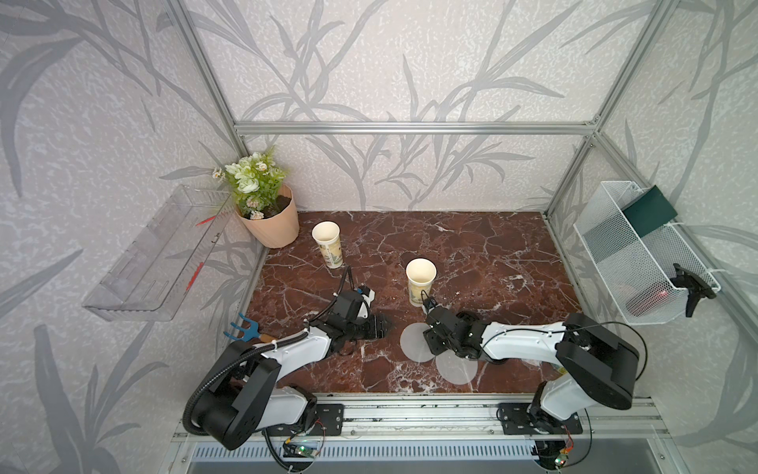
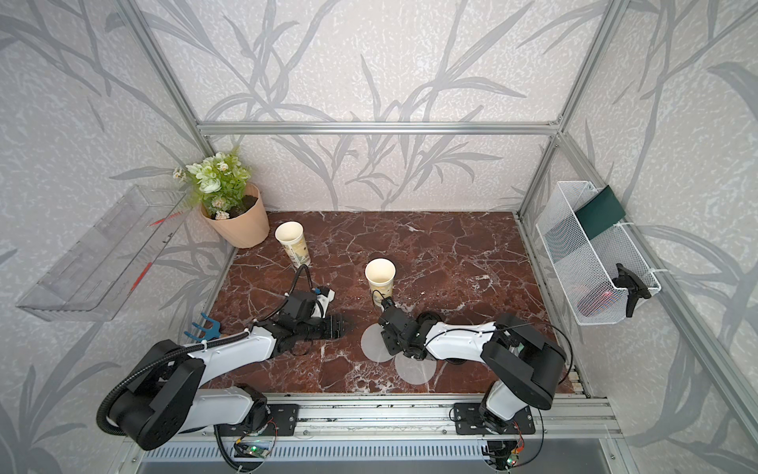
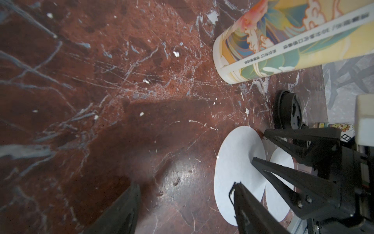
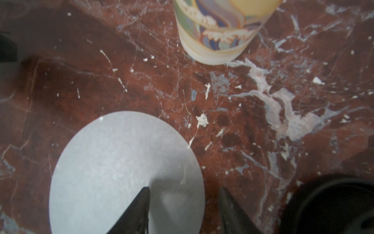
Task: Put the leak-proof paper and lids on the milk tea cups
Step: Pick up the leak-proof paper from the center of the board.
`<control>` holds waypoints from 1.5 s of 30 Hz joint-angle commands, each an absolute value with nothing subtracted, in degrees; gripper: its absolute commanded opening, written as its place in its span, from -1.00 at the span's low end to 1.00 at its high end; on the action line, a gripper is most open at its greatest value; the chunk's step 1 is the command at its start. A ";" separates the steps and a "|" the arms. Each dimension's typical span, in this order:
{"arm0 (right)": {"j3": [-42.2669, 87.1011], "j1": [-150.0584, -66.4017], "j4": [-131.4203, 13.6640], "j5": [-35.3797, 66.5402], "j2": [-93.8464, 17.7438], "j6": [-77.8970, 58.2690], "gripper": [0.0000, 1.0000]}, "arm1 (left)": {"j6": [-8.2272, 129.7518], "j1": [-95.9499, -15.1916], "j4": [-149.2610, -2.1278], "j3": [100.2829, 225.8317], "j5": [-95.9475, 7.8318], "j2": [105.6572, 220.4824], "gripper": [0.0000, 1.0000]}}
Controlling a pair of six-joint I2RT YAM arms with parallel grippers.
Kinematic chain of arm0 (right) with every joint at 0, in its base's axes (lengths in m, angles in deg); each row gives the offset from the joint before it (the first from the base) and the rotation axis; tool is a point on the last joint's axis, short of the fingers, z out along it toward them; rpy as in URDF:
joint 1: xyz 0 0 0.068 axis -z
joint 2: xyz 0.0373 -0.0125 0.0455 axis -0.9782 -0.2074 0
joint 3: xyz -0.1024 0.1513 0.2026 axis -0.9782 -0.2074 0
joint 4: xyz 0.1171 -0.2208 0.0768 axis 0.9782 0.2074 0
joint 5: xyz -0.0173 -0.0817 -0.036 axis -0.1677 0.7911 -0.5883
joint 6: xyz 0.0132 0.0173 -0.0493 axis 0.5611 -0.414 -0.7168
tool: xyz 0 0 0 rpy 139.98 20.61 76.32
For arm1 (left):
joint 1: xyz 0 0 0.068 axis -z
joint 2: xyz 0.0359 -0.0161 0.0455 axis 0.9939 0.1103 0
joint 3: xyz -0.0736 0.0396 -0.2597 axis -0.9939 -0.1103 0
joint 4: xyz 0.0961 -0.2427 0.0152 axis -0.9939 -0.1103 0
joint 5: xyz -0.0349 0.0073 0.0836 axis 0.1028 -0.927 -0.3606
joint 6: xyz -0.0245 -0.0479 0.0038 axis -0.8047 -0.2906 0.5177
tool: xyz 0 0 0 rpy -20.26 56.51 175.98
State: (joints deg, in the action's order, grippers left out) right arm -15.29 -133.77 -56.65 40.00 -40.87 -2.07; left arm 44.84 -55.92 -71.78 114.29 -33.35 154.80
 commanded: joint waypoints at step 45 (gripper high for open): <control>-12.73 -115.18 -81.81 -1.64 -12.00 15.30 -1.00 | 25.89 -55.91 -25.11 116.39 -11.24 146.48 0.55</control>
